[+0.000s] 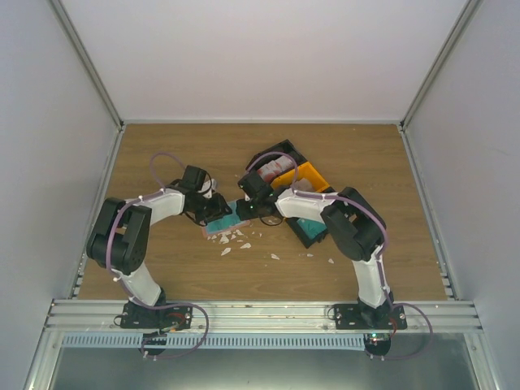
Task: Put the credit cards into the card holder
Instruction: Insert the credit card into the card holder.
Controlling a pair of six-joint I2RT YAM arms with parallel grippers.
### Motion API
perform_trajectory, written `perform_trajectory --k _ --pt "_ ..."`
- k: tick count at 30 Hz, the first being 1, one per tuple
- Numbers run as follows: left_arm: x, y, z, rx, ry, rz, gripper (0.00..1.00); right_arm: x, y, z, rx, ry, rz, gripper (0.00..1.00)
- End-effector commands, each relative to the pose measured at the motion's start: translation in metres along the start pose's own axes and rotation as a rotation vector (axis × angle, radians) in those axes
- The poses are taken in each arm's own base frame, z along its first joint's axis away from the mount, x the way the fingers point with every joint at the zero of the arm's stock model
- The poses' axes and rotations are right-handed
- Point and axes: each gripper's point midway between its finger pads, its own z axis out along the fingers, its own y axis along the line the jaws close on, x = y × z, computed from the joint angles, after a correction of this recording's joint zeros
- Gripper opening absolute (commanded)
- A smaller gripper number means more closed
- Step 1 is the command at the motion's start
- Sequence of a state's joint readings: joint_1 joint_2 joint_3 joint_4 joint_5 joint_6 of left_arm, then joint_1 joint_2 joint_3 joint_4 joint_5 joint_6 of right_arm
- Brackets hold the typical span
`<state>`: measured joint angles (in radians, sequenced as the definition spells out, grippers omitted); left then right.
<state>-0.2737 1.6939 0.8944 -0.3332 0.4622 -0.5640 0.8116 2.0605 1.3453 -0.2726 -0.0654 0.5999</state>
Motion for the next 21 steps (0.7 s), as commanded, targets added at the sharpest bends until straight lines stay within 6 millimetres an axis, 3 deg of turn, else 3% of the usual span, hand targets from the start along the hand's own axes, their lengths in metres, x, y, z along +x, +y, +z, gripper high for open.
perform_trajectory --k 1,11,17,21 --pt "-0.004 -0.009 0.008 0.027 0.003 0.045 0.43 0.021 -0.013 0.004 -0.018 0.062 0.049 0.37" --pt "-0.005 -0.032 0.014 0.13 0.011 0.085 0.42 0.016 -0.012 -0.006 -0.067 0.03 0.06 0.38" --pt "-0.011 -0.042 -0.006 0.123 -0.036 0.113 0.45 0.0 -0.019 -0.027 -0.004 -0.044 0.054 0.38" --pt "-0.013 -0.041 -0.032 0.066 -0.11 0.134 0.52 -0.013 -0.017 -0.043 0.038 -0.083 0.018 0.39"
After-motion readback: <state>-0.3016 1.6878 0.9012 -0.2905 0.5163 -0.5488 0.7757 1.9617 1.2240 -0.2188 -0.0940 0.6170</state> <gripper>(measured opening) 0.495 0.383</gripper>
